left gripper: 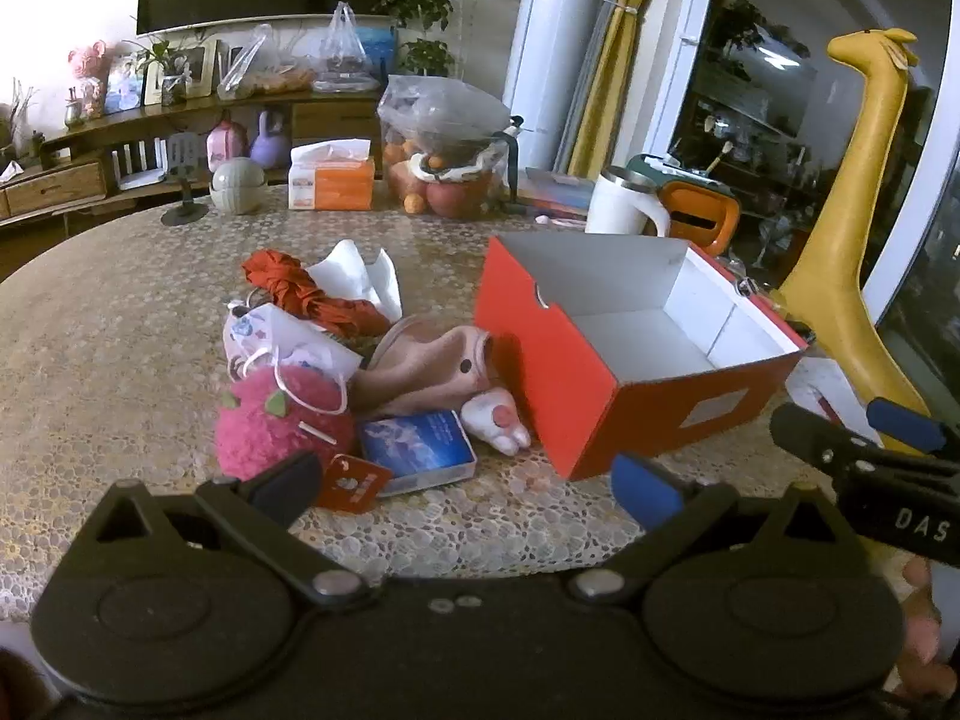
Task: Organize objects
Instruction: 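Move the right tool to the shoebox and hold it steady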
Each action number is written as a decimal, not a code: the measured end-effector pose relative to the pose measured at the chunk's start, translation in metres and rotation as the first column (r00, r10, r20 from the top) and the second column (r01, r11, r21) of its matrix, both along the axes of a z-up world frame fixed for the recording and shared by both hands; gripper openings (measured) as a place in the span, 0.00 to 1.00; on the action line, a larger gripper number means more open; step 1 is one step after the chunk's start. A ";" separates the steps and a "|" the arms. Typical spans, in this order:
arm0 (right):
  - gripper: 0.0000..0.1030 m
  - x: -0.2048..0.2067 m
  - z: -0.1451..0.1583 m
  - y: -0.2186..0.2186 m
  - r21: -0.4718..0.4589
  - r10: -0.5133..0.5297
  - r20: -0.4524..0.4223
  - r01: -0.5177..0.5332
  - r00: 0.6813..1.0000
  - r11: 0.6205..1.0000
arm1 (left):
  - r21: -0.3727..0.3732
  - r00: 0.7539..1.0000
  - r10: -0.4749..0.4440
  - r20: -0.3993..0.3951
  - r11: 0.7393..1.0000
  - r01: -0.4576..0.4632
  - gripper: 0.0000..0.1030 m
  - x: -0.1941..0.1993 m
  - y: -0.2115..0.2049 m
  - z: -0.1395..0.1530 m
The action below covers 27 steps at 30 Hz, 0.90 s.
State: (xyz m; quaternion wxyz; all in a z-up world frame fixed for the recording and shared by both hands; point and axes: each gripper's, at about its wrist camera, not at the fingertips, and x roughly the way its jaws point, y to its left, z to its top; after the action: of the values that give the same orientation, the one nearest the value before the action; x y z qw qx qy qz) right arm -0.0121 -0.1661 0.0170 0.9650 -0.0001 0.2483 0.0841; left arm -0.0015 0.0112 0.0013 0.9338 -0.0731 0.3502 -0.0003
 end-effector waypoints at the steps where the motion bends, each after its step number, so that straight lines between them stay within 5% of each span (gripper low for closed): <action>1: 1.00 0.001 0.000 -0.001 0.001 -0.001 -0.001 0.001 1.000 1.000 | 0.004 1.000 0.004 0.000 1.000 -0.004 0.99 0.001 0.000 0.000; 27: 1.00 0.074 -0.008 -0.027 -0.005 0.036 -0.050 -0.036 0.998 0.999 | 0.132 0.995 0.099 0.015 0.986 -0.100 0.93 0.044 0.023 -0.016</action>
State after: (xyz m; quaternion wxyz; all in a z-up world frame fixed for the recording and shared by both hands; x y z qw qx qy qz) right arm 0.0619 -0.1932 0.0089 0.9569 -0.0051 0.2725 0.1007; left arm 0.0426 0.0340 -0.0151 0.9369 -0.0282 0.3415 0.0692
